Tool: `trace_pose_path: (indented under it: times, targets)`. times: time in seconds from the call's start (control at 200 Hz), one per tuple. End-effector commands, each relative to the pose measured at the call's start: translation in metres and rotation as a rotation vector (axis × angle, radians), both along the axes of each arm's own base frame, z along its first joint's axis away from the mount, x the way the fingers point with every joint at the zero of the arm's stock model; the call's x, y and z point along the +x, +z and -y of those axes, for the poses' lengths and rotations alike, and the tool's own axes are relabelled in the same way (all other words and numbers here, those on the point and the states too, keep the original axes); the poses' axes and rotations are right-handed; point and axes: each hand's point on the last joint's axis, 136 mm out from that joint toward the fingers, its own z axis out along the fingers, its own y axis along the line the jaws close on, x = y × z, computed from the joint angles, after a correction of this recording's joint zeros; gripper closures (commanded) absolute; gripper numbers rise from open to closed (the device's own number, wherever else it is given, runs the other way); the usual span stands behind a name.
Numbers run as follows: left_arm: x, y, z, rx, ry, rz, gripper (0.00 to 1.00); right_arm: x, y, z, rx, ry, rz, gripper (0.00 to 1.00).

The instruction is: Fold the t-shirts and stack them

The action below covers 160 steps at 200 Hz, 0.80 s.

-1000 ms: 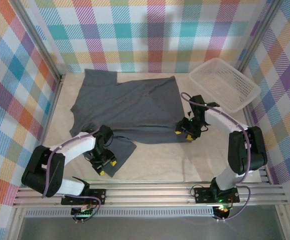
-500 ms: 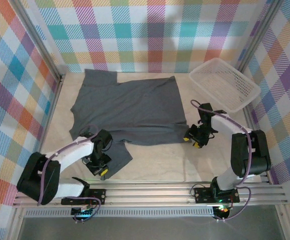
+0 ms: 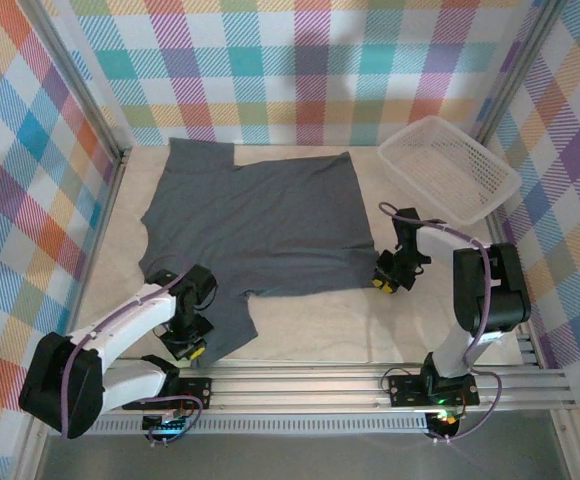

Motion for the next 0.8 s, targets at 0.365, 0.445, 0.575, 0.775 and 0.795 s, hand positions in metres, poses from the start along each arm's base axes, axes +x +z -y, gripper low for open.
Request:
trace_pose_path:
  times: [0.365, 0.445, 0.575, 0.775, 0.795]
  targets:
    - [-0.02, 0.025, -0.01, 0.011, 0.008, 0.004, 1.0, -0.056, 0.031, -0.008, 0.093, 0.031, -0.053, 1.0]
    - [-0.017, 0.034, -0.014, 0.021, 0.02, 0.041, 1.0, -0.069, 0.039, -0.007, 0.096, 0.043, -0.07, 1.0]
    - [0.005, 0.05, -0.006, -0.017, 0.047, 0.164, 1.0, -0.064, 0.047, -0.008, 0.103, 0.042, -0.026, 1.0]
    - [0.061, 0.094, -0.004, 0.018, 0.054, 0.375, 1.0, -0.034, 0.059, -0.01, 0.087, 0.034, 0.012, 1.0]
    - [0.066, 0.097, -0.004, 0.03, 0.055, 0.38, 1.0, -0.03, 0.061, -0.009, 0.082, 0.033, 0.018, 1.0]
